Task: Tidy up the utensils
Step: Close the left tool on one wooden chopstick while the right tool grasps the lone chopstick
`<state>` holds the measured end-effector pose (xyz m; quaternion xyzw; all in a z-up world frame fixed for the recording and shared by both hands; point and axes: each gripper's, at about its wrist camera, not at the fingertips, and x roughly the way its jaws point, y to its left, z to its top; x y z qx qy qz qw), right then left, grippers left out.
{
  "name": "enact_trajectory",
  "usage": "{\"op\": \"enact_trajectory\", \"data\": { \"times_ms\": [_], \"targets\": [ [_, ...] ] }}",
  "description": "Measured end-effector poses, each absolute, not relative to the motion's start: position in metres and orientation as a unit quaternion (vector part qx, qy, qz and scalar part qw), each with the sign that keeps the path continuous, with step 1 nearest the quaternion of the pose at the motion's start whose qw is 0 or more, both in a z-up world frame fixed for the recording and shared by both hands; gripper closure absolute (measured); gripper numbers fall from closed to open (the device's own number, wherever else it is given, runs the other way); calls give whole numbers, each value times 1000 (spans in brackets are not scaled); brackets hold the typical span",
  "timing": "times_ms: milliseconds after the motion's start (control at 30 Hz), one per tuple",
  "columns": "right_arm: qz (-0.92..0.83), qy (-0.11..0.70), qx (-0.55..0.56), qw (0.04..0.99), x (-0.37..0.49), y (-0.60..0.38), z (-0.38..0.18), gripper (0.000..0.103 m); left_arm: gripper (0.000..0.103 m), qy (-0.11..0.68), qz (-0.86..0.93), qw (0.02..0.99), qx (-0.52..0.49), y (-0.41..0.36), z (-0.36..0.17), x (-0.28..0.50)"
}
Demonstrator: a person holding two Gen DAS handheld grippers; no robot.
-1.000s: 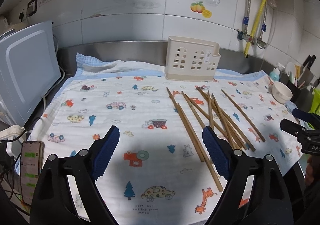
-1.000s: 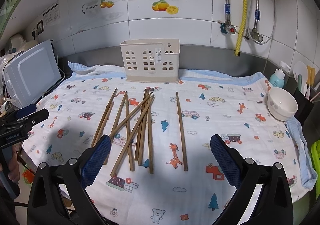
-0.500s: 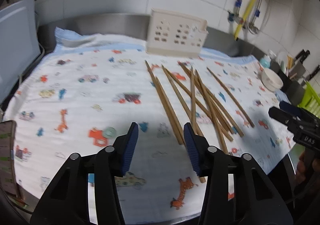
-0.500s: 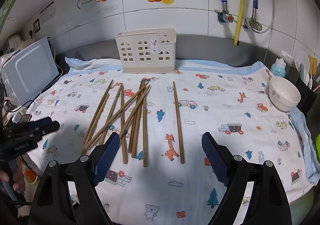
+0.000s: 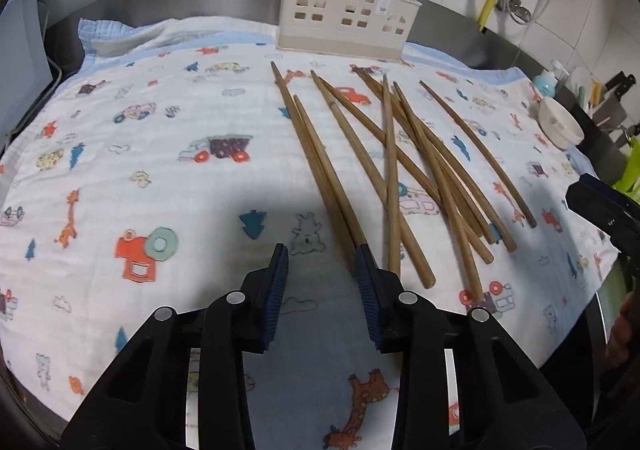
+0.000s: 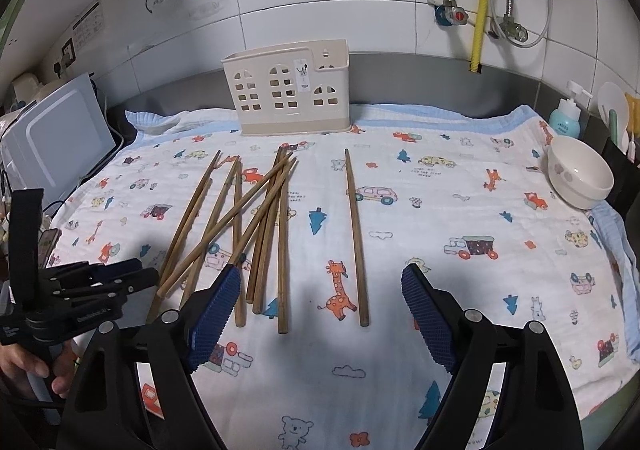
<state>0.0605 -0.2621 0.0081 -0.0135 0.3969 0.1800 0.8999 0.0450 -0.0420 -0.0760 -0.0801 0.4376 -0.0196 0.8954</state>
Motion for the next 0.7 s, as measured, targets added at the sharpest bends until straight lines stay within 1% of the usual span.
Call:
{"op": "enact_trajectory", "data": {
  "times_ms": [233,467,700],
  "targets": [
    [182,402,-9,897,65,-262,2,23,68,437,-9,898,-58,-51,-76,49],
    [180,404,-7,897,66,-264,0,23,68,431,20,901,-50,-45,-76,53],
    [176,408,-2,896,69,-270,-5,23,68,432,20,898,-76,-37,-76,63]
  ]
}}
